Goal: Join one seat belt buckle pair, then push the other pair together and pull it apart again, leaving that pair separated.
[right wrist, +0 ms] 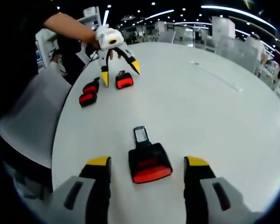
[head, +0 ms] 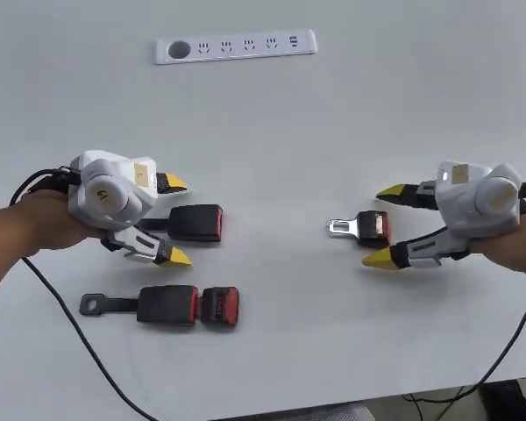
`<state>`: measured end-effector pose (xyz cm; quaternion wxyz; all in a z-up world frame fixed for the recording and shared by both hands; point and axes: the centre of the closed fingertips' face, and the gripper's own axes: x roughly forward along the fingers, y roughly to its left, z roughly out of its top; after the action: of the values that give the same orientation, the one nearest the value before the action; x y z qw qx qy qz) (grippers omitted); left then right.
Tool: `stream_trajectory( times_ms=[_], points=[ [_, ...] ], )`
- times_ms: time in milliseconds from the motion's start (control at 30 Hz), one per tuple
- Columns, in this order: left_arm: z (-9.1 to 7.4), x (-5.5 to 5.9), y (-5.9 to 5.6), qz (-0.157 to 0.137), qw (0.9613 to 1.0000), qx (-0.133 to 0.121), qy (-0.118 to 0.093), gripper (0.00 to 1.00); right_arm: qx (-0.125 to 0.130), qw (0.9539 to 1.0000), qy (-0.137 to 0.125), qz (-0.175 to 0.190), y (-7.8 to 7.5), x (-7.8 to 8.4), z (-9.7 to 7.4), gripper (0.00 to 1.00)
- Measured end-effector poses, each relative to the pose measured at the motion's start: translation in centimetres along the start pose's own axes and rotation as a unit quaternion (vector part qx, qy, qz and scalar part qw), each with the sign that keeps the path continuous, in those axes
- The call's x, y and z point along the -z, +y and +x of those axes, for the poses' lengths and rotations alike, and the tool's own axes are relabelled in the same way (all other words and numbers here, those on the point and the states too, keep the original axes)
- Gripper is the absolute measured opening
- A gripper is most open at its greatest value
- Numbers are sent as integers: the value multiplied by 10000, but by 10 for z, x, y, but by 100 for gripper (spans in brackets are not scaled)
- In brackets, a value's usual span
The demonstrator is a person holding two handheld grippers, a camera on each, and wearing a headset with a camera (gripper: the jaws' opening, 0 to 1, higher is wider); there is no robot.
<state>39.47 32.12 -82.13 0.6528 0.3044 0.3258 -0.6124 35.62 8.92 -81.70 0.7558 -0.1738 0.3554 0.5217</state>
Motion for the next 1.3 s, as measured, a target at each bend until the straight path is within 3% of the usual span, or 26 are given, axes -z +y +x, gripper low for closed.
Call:
stream_trajectory(
  times_ms=[133, 267, 400, 433, 500, 633, 833, 1300],
  points=[
    [2, 1, -2, 53, 9999, 97, 60, 58, -70, 9999, 62, -62, 1, 4, 0, 59],
    [3, -1, -3, 118, 9998, 173, 43, 53, -125, 9997, 44, -195, 1, 3, 1, 53],
    [3, -2, -6, 277, 9992, 276, 59, 48, -155, 9960, 220, -847, 0, 6, 2, 45],
    [3, -2, -6, 284, 9992, 276, 62, 46, -36, 9935, 310, -1099, -5, 9, 2, 42],
    [2, -2, -7, 334, 9989, 312, 62, 41, -107, 9966, 225, -789, -4, 7, -2, 37],
    [1, -1, -6, 348, 9989, 306, 48, 35, -139, 9958, 106, -903, -3, 9, -6, 36],
    [-4, -3, -8, 386, 9987, 322, 35, 35, -173, 9969, -156, -746, -4, 10, -8, 35],
    [-3, -1, -7, 430, 9983, 380, 80, 34, -182, 9968, -352, -700, -2, 7, -3, 35]
  ],
)
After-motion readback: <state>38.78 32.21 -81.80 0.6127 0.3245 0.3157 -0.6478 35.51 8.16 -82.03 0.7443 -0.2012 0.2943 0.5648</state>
